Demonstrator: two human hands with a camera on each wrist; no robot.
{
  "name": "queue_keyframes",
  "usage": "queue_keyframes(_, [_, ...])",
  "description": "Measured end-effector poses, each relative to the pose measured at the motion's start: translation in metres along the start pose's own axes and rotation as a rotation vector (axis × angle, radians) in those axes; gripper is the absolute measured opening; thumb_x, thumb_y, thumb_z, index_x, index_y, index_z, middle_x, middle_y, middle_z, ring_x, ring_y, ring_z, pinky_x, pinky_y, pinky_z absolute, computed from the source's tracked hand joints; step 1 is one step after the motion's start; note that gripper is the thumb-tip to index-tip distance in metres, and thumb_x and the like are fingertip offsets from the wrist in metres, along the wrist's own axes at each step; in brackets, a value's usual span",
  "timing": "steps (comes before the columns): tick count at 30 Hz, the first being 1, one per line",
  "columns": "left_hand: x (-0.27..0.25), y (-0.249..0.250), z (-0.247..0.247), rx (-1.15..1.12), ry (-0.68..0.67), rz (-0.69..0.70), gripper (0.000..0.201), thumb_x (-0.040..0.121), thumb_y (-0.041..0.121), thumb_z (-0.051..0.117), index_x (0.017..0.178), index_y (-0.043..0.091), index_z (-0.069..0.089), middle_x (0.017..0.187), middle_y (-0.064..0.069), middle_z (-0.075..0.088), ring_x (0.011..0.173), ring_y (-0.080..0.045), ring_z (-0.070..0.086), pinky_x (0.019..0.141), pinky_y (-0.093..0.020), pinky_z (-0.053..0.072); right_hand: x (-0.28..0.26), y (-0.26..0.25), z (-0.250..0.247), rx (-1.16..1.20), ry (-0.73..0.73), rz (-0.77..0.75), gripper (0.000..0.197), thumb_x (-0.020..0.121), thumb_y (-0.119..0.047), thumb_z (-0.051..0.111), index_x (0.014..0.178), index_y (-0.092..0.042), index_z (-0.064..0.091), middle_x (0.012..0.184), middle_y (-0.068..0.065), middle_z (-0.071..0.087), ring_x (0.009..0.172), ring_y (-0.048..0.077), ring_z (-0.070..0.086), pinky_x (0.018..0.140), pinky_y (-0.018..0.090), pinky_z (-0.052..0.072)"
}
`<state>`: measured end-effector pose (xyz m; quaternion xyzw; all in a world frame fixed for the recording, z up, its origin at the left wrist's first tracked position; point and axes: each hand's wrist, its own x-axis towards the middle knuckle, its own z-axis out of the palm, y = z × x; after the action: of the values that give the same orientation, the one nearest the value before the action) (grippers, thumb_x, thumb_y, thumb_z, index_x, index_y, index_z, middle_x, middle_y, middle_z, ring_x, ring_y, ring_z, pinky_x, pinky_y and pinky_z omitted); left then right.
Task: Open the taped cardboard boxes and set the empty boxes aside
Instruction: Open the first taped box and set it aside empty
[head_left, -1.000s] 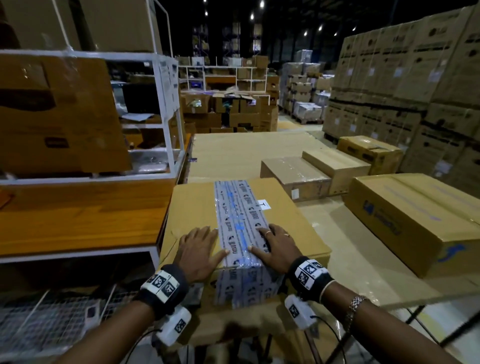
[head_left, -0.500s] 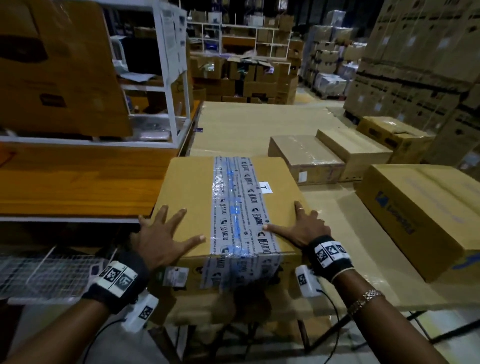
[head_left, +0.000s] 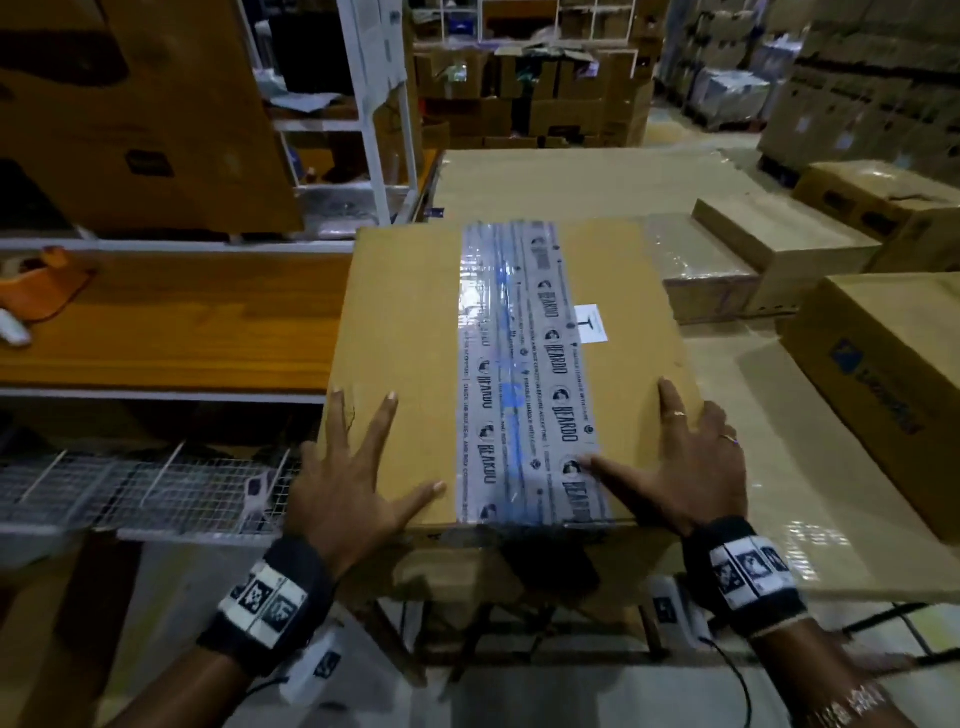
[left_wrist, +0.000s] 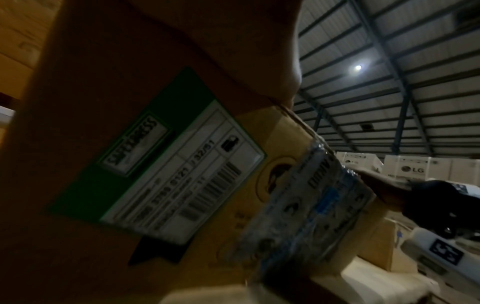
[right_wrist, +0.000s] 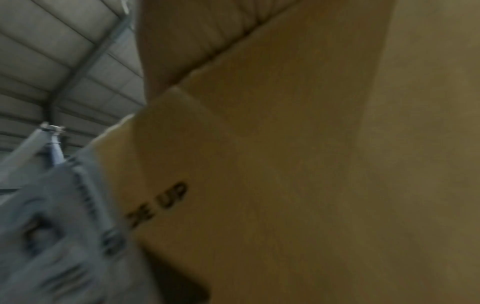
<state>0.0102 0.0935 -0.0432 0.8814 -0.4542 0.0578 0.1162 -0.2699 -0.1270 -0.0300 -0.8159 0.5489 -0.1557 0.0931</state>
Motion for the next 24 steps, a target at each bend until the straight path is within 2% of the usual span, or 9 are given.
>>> queue_keyframes(4, [-0.034, 0.004, -0.002, 0.0, 0.099, -0.005, 0.117, 0.065, 0.098, 0.042, 0.16, 0.043, 0.002, 0.169, -0.012, -0.01, 0.12, -0.054, 0.049, 0.07, -0.049, 0.057, -0.034, 0.007, -0.001, 0.163, 0.079, 0.006, 0.142, 0.046, -0.103, 0.057, 0.159, -0.036, -0.001, 0.158, 0.019, 0.019, 0.141, 0.045, 0.029, 0.114, 0.062, 0.032])
queue_keyframes(6, [-0.043, 0.004, -0.002, -0.007, 0.117, -0.017, 0.117, 0.065, 0.098, 0.042, 0.161, 0.041, 0.005, 0.169, -0.014, -0.009, 0.118, -0.053, 0.049, 0.07, -0.05, 0.056, -0.044, 0.009, 0.001, 0.216, 0.126, 0.006, 0.147, 0.044, -0.103, 0.057, 0.159, -0.035, -0.005, 0.16, 0.022, 0.018, 0.142, 0.047, 0.028, 0.114, 0.064, 0.031])
queue_keyframes(8, [-0.05, 0.004, 0.0, -0.014, 0.136, -0.01, 0.116, 0.066, 0.096, 0.041, 0.161, 0.038, 0.009, 0.169, -0.017, -0.008, 0.114, -0.051, 0.049, 0.068, -0.049, 0.056, -0.052, 0.013, 0.004, 0.242, 0.178, -0.005, 0.149, 0.043, -0.103, 0.054, 0.16, -0.032, -0.005, 0.159, 0.025, 0.019, 0.141, 0.048, 0.029, 0.113, 0.065, 0.031])
queue_keyframes(12, [-0.059, -0.002, 0.015, -0.054, 0.17, -0.016, 0.115, 0.068, 0.095, 0.041, 0.161, 0.032, 0.017, 0.168, -0.021, -0.006, 0.115, -0.052, 0.044, 0.07, -0.054, 0.054, -0.066, 0.021, 0.024, 0.305, 0.247, -0.011, 0.148, 0.043, -0.097, 0.063, 0.161, -0.029, 0.003, 0.159, 0.024, 0.016, 0.14, 0.049, 0.029, 0.111, 0.069, 0.031])
queue_keyframes(15, [-0.057, -0.012, 0.039, -0.116, 0.191, -0.002, 0.117, 0.065, 0.094, 0.049, 0.161, 0.035, 0.014, 0.167, -0.024, -0.006, 0.128, -0.057, 0.036, 0.082, -0.063, 0.05, -0.071, 0.025, 0.046, 0.392, 0.257, -0.004, 0.148, 0.04, -0.094, 0.066, 0.16, -0.032, 0.004, 0.16, 0.021, 0.011, 0.14, 0.048, 0.025, 0.113, 0.069, 0.026])
queue_keyframes(18, [-0.049, -0.019, 0.064, -0.177, 0.183, 0.036, 0.119, 0.069, 0.085, 0.061, 0.161, 0.035, 0.005, 0.165, -0.027, -0.014, 0.145, -0.059, 0.015, 0.102, -0.072, 0.037, -0.064, 0.029, 0.068, 0.473, 0.148, -0.012, 0.15, 0.043, -0.089, 0.072, 0.161, -0.032, -0.001, 0.161, 0.022, 0.005, 0.143, 0.049, 0.018, 0.116, 0.063, 0.019])
queue_keyframes(21, [-0.046, -0.022, 0.08, -0.206, 0.174, 0.064, 0.111, 0.076, 0.073, 0.067, 0.161, 0.029, 0.01, 0.164, -0.03, -0.013, 0.146, -0.06, 0.01, 0.106, -0.073, 0.034, -0.057, 0.035, 0.081, 0.575, 0.107, 0.074, 0.144, 0.046, -0.102, 0.055, 0.158, -0.019, 0.02, 0.146, 0.019, 0.034, 0.14, 0.049, 0.034, 0.115, 0.053, 0.03])
queue_keyframes(22, [-0.047, -0.023, 0.084, -0.199, 0.169, 0.069, 0.108, 0.078, 0.07, 0.068, 0.161, 0.026, 0.014, 0.164, -0.031, -0.012, 0.146, -0.06, 0.01, 0.106, -0.073, 0.034, -0.056, 0.034, 0.084, 0.61, 0.11, 0.081, 0.14, 0.049, -0.097, 0.061, 0.158, -0.021, 0.019, 0.147, 0.019, 0.033, 0.142, 0.048, 0.032, 0.115, 0.053, 0.03])
queue_keyframes(24, [-0.05, -0.026, 0.091, -0.165, 0.157, 0.083, 0.106, 0.079, 0.069, 0.066, 0.161, 0.02, 0.019, 0.163, -0.034, -0.01, 0.148, -0.058, 0.006, 0.108, -0.072, 0.034, -0.057, 0.035, 0.095, 0.492, 0.098, -0.04, 0.143, 0.056, -0.063, 0.09, 0.159, -0.036, -0.006, 0.161, 0.02, 0.004, 0.147, 0.048, 0.017, 0.119, 0.059, 0.019])
